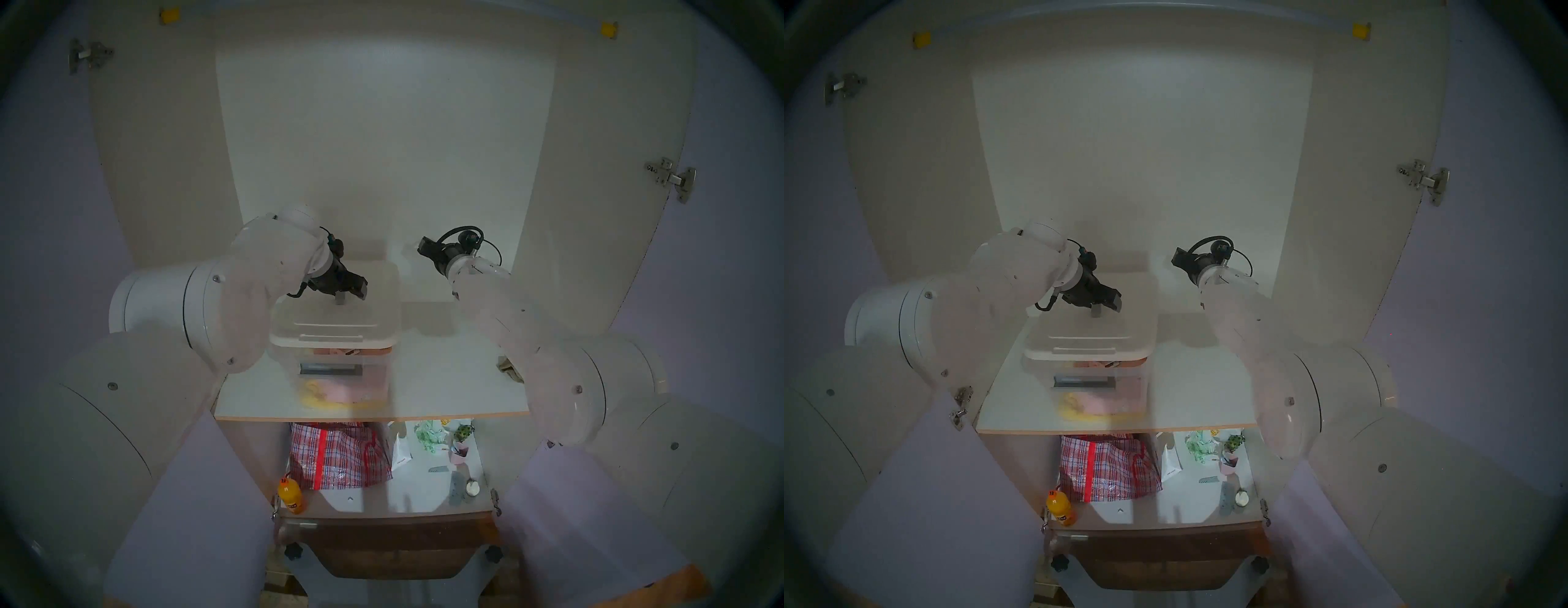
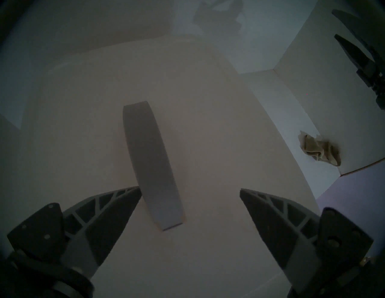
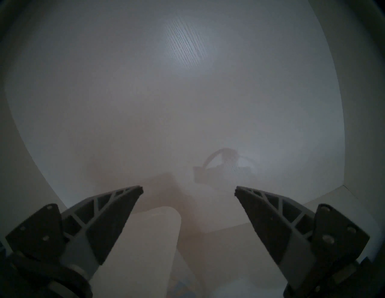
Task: Take socks out of the storage bin, place them on top of the cabinet, and put the lid back on the bin
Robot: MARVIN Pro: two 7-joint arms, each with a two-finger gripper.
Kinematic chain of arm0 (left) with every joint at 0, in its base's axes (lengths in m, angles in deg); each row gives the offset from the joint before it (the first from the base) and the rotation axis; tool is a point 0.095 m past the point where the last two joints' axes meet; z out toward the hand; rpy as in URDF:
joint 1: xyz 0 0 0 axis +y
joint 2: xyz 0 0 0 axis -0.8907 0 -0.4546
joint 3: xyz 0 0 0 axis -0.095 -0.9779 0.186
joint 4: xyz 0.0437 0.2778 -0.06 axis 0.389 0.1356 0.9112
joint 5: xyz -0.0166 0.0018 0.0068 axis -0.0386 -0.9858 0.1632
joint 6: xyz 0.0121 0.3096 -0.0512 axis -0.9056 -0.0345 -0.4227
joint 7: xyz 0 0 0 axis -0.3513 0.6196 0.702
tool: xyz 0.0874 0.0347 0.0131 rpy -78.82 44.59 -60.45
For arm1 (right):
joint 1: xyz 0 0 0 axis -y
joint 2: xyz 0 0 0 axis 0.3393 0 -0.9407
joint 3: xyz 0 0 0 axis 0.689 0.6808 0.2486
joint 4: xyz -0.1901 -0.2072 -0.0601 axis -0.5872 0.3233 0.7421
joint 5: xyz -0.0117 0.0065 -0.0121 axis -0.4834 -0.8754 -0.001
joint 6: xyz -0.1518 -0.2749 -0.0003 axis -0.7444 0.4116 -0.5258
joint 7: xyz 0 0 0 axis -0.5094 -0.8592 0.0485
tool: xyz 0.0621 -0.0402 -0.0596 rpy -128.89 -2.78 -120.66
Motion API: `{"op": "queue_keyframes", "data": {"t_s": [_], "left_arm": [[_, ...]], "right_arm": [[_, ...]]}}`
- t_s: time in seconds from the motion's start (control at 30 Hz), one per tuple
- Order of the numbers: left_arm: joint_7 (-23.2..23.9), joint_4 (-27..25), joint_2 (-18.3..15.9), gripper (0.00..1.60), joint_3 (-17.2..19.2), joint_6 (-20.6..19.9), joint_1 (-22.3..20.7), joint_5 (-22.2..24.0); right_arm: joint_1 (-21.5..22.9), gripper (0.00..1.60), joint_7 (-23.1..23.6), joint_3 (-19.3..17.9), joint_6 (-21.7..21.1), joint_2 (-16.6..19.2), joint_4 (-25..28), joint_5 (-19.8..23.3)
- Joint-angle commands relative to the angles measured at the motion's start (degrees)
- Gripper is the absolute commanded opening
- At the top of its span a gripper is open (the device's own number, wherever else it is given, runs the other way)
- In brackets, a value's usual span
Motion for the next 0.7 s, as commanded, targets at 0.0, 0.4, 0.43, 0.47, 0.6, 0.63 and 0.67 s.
{"op": "queue_keyframes", "data": {"t_s": [0.0,0.4,0.43,0.47,0.6,0.63,0.67], "left_arm": [[-2.9,-2.4,0.5,1.60,-0.6,2.8,-0.6,-0.6],[-9.8,-4.7,1.4,1.60,1.5,6.3,2.0,0.9],[-10.0,-4.8,1.6,1.60,1.6,6.5,2.1,0.9],[-10.0,-4.9,1.6,1.60,2.1,6.6,2.3,1.4],[-10.5,-5.4,2.2,1.60,3.0,7.5,3.2,1.8],[-10.8,-5.5,2.4,1.49,3.0,7.8,3.5,1.7],[-11.0,-5.6,2.4,0.92,3.2,8.0,3.7,1.8]], "right_arm": [[1.9,1.60,0.4,0.1,0.9,-0.2,1.3,-0.1],[1.9,1.60,0.4,0.0,1.0,-0.2,1.3,-0.1],[1.9,1.60,0.4,0.0,1.0,-0.2,1.3,-0.1],[1.9,1.60,0.4,0.0,1.0,-0.2,1.3,-0.1],[1.9,1.60,0.4,0.0,1.0,-0.2,1.3,-0.1],[1.9,1.60,0.4,0.0,1.0,-0.2,1.3,-0.1],[1.9,1.60,0.4,0.0,1.0,-0.2,1.3,-0.1]]}}
